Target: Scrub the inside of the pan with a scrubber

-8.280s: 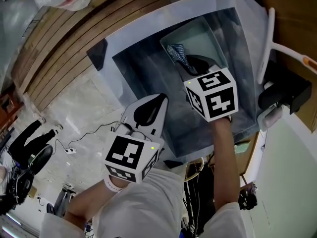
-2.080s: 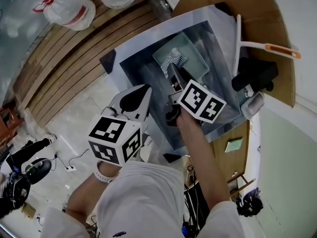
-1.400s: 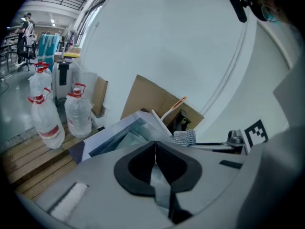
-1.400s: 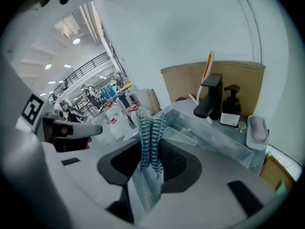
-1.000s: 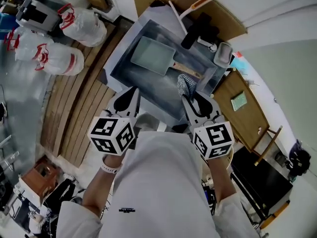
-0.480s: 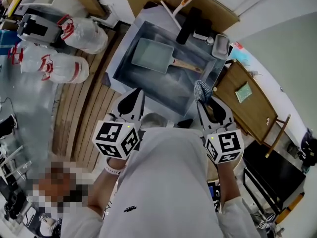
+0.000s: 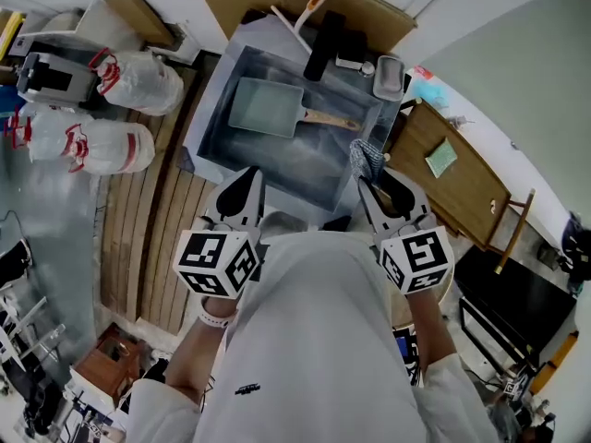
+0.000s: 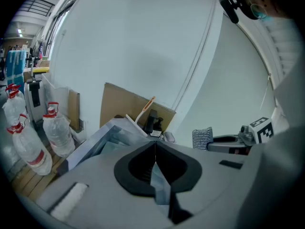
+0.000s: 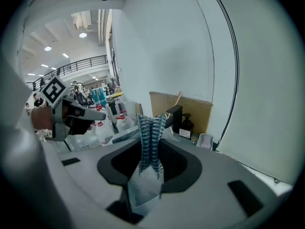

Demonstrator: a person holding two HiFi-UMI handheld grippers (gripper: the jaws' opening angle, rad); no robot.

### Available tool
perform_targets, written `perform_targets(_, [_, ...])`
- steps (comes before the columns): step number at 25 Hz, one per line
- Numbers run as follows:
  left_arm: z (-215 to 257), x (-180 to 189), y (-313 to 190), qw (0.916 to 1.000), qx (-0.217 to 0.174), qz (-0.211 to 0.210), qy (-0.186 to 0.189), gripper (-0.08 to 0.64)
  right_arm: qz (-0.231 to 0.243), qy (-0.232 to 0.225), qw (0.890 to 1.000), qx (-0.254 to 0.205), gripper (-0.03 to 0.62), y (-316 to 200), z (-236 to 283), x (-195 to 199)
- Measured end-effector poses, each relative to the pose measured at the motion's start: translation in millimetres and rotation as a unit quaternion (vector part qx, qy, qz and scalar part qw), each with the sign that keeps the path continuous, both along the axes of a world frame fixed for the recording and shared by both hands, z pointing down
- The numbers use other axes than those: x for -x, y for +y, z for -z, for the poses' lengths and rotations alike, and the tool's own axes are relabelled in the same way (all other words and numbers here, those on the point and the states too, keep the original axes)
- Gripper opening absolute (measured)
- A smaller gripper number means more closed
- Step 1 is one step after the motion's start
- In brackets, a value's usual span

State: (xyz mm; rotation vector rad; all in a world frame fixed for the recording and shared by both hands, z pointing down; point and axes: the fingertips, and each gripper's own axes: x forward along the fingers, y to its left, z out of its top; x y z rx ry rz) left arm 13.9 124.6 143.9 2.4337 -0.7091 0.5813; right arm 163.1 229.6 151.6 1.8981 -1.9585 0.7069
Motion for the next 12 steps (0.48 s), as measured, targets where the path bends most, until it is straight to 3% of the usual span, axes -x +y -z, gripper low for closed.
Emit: perform_targets(12, [-1.4,-7.9,-1.9,1.0000,0.001,-0.008,-0.001,0.006,-0.004,-0.004,1.000,0.004,0.115,-1.5,-4.7,-3.4])
